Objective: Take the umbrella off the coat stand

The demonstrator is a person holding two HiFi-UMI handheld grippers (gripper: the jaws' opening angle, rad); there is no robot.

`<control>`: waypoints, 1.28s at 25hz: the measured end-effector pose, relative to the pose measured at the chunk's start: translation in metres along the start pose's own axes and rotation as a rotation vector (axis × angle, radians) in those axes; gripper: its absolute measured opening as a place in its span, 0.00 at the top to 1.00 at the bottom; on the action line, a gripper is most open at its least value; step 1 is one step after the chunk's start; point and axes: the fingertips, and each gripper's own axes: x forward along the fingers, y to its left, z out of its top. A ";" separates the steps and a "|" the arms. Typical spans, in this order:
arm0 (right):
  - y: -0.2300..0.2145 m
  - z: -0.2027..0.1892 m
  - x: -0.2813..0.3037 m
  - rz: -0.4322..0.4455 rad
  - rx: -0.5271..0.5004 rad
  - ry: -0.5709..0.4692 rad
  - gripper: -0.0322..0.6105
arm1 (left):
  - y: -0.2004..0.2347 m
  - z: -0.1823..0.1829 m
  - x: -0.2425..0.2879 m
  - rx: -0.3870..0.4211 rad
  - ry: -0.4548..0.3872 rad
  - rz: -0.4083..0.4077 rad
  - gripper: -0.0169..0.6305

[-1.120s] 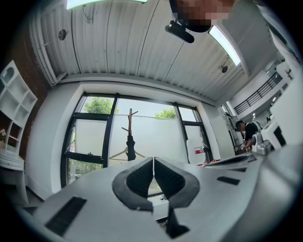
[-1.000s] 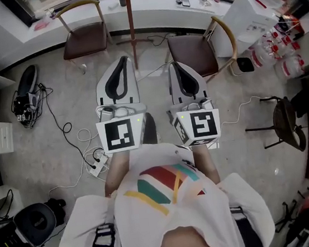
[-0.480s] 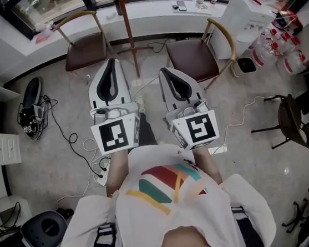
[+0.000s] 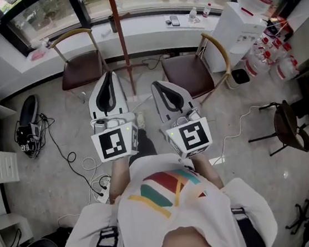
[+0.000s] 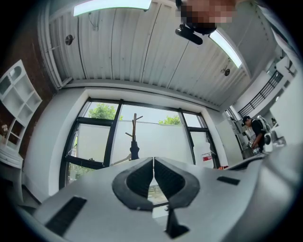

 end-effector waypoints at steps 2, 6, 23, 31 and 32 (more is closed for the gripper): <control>-0.004 -0.004 0.009 -0.001 -0.008 0.010 0.95 | 0.002 -0.005 0.010 -0.005 -0.001 0.000 0.96; -0.020 -0.013 0.032 -0.025 -0.011 0.027 0.95 | 0.006 -0.015 0.031 -0.006 -0.006 -0.008 0.96; -0.072 -0.032 0.192 0.029 0.065 0.040 0.95 | 0.071 -0.083 0.176 -0.039 0.050 -0.027 0.96; -0.103 -0.015 0.297 0.012 0.093 0.047 0.95 | 0.138 -0.092 0.271 -0.045 0.051 -0.025 0.96; -0.106 -0.013 0.309 0.008 0.084 0.041 0.95 | 0.145 -0.092 0.283 -0.045 0.044 -0.028 0.96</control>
